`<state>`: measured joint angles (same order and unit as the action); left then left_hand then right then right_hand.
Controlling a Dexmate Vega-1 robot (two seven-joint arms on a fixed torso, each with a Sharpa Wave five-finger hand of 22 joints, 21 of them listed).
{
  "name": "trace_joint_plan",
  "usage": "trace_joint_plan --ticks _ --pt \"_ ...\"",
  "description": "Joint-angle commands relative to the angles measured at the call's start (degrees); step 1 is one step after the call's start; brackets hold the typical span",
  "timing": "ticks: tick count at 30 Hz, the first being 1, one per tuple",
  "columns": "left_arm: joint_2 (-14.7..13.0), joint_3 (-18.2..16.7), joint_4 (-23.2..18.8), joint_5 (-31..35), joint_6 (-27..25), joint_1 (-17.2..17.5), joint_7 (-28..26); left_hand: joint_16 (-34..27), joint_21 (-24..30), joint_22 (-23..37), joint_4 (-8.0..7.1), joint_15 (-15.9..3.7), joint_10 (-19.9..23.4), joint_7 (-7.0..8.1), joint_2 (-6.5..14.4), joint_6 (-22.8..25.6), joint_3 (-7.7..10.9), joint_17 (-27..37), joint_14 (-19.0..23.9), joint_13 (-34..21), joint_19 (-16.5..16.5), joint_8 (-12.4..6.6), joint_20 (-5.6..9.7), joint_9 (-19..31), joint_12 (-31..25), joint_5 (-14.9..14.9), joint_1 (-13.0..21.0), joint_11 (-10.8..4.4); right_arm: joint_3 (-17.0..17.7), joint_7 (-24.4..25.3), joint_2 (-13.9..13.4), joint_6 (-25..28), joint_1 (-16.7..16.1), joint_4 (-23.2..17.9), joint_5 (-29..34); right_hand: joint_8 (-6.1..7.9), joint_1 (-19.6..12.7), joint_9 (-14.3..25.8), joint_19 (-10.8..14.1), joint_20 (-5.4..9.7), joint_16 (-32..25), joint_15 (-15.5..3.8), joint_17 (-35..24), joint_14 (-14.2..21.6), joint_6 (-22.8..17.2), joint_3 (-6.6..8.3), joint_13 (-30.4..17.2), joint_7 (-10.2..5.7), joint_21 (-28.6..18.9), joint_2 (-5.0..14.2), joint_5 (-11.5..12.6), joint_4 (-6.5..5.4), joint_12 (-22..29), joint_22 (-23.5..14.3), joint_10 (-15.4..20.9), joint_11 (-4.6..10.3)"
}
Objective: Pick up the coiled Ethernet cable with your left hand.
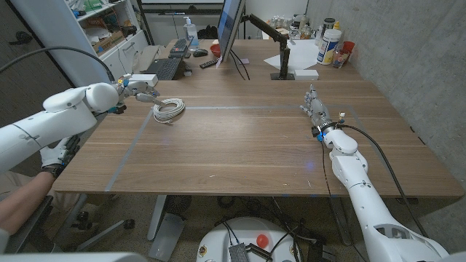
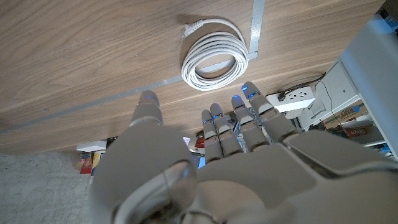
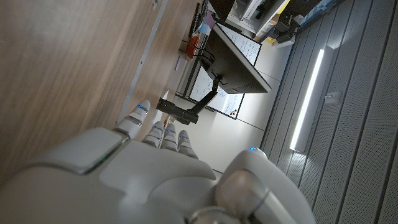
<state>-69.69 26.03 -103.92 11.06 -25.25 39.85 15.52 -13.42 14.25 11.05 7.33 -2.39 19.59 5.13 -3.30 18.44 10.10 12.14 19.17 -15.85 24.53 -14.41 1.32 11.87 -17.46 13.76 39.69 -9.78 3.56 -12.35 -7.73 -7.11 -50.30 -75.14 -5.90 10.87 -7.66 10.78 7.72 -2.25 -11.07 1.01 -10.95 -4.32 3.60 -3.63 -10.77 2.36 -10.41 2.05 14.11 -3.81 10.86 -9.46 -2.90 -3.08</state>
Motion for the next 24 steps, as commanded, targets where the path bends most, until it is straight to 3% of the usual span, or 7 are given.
trace_joint_plan --ticks 1,24 --pt "1.6 1.3 2.2 0.9 0.7 -1.6 0.7 -0.4 -0.1 0.1 -0.19 -6.71 0.5 -0.23 0.1 0.5 -0.04 0.1 0.4 -0.1 0.3 -0.28 -0.21 0.1 -0.2 0.0 0.6 0.18 0.0 -0.1 0.0 -0.1 0.2 0.4 0.1 0.16 -0.5 0.1 0.1 -0.51 -0.1 -0.13 -0.1 -0.6 0.5 -0.26 -0.2 -0.06 -0.3 0.35 0.0 -0.13 0.2 -0.2 -0.2 -0.21" --pt "4.6 3.5 6.6 1.7 2.5 -4.4 1.7 -0.2 -0.2 0.1 -0.39 -6.61 0.2 -0.09 0.3 0.3 -0.19 0.2 0.3 -0.3 0.3 -0.03 -0.26 0.1 0.1 -0.1 0.5 0.32 -0.1 -0.2 0.1 0.2 0.6 0.9 0.2 0.2 -0.5 0.1 0.0 -0.54 -0.1 -0.15 -0.2 -0.6 0.6 -0.35 -0.2 -0.05 -0.3 0.4 -0.1 -0.12 0.2 -0.2 -0.2 -0.24"
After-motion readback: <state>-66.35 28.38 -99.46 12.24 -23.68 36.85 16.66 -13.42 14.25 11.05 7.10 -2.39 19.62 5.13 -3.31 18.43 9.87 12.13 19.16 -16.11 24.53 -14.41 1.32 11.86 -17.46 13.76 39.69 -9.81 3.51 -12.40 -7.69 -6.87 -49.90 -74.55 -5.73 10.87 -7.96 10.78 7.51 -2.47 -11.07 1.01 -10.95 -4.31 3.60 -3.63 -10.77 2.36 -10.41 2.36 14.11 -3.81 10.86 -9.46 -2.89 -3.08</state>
